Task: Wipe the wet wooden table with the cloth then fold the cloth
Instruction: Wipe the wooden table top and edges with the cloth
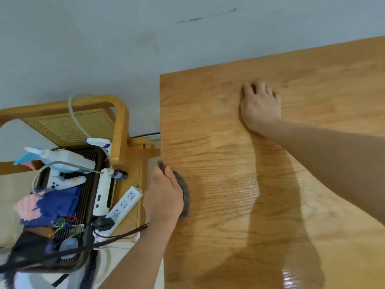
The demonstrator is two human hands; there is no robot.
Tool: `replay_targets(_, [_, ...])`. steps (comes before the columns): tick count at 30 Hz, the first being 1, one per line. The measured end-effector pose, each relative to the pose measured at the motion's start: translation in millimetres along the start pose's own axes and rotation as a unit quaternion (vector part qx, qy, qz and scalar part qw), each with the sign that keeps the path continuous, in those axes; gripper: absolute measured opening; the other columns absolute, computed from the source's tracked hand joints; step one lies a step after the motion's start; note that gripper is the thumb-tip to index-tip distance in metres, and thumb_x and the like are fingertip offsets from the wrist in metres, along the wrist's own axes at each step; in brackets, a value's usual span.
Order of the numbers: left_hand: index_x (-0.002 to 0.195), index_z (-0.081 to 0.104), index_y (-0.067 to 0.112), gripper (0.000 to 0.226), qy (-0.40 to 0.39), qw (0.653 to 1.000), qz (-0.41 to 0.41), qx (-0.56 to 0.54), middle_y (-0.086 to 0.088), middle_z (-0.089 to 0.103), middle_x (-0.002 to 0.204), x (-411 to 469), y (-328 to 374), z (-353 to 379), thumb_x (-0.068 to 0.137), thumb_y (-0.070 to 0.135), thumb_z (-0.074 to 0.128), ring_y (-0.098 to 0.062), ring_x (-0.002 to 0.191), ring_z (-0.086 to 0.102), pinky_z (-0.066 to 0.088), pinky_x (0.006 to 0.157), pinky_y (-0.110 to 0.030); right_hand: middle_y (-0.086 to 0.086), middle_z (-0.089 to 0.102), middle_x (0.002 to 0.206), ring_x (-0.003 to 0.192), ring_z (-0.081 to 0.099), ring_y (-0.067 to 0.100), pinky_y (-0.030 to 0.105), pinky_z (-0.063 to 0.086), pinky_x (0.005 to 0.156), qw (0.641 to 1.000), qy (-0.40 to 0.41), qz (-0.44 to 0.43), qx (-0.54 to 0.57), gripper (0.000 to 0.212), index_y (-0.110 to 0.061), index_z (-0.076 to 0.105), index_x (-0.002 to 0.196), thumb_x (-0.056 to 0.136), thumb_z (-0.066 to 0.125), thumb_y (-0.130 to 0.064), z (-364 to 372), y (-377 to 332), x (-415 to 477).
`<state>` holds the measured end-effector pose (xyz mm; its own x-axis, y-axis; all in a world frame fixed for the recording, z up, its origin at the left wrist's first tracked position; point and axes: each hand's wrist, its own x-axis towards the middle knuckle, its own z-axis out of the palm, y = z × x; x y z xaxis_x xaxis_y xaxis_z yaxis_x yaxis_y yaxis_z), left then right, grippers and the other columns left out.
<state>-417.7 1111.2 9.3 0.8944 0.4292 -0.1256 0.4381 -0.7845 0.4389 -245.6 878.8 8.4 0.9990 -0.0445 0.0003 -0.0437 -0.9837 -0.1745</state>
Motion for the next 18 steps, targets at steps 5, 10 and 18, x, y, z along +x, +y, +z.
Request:
replay_targets(5, [0.092,0.036,0.018,0.023,0.016,1.000,0.003,-0.005,-0.004,0.052,0.084,15.6,1.3,5.9,0.101,0.037,0.027,-0.025,0.069,0.045,0.030,0.060,-0.033,0.011,0.019,0.159,0.148,0.014,0.028,0.047,0.013,0.119,0.989,-0.101,-0.099,0.032,0.055,-0.015,0.024,0.152,0.102,0.025,-0.038,3.0,-37.5,-115.3])
replay_targets(10, [0.094,0.039,0.019,0.025,0.002,1.000,0.020,-0.021,-0.004,0.053,0.089,12.5,-6.5,2.6,0.100,0.039,0.025,-0.026,0.080,0.052,0.029,0.060,-0.031,0.002,0.017,0.162,0.150,0.011,0.020,0.047,0.013,0.119,0.994,-0.085,-0.049,0.043,0.057,-0.014,0.022,0.154,0.103,0.022,-0.038,17.6,-67.1,-250.2])
replay_targets(18, [0.111,0.048,0.004,0.035,-0.046,0.995,0.026,-0.086,-0.009,0.055,0.089,-5.0,-18.6,-13.1,0.103,0.033,0.028,-0.030,0.080,0.054,0.027,0.061,-0.031,-0.003,0.016,0.162,0.150,0.010,0.016,0.043,0.005,0.119,0.997,-0.081,-0.015,-0.011,0.056,-0.017,0.020,0.155,0.102,0.019,-0.038,19.7,-83.0,-277.1])
